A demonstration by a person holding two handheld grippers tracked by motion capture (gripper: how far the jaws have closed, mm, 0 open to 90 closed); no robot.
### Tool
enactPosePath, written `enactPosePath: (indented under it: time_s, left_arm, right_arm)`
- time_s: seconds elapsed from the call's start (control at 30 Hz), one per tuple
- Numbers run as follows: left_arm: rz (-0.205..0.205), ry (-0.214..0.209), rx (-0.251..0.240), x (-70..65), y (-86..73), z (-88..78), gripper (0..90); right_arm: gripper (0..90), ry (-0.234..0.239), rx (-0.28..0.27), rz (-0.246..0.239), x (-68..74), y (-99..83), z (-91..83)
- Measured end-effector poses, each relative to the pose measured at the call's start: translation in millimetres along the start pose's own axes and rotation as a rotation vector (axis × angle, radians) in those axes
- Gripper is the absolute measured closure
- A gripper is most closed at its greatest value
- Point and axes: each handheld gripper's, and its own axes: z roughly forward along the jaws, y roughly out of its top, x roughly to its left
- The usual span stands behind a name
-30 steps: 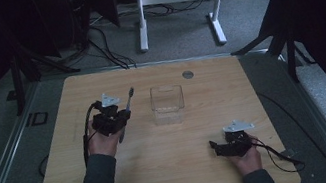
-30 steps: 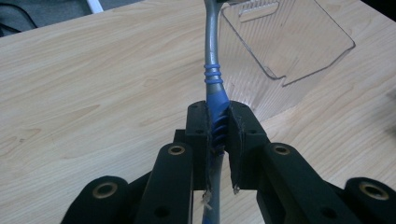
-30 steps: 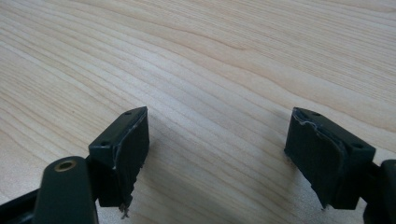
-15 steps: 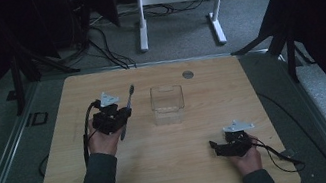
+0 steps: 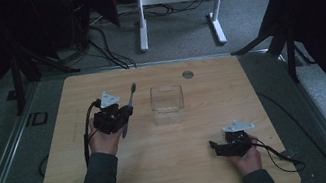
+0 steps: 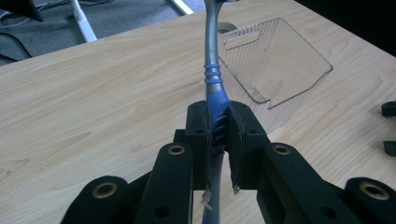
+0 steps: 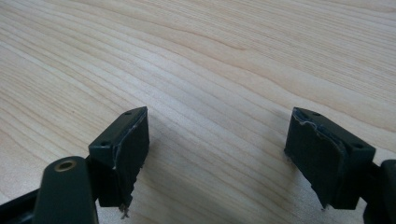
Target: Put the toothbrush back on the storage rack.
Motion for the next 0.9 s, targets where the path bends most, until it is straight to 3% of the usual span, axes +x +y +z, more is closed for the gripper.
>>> enactPosePath:
  time_s: [0.4, 0.9]
  left_arm:
    - [-0.003, -0.022, -0.024, -1.7, 0.7, 1.6, 79.6]
    - [0.011, -0.042, -0.095, -5.4, 3.8, -1.0, 79.6]
  right_arm:
    - [21.3, 0.0, -0.001, 0.0, 0.0, 0.0, 0.0]
    - [21.3, 0.0, -0.001, -0.001, 0.0, 0.0, 0.1]
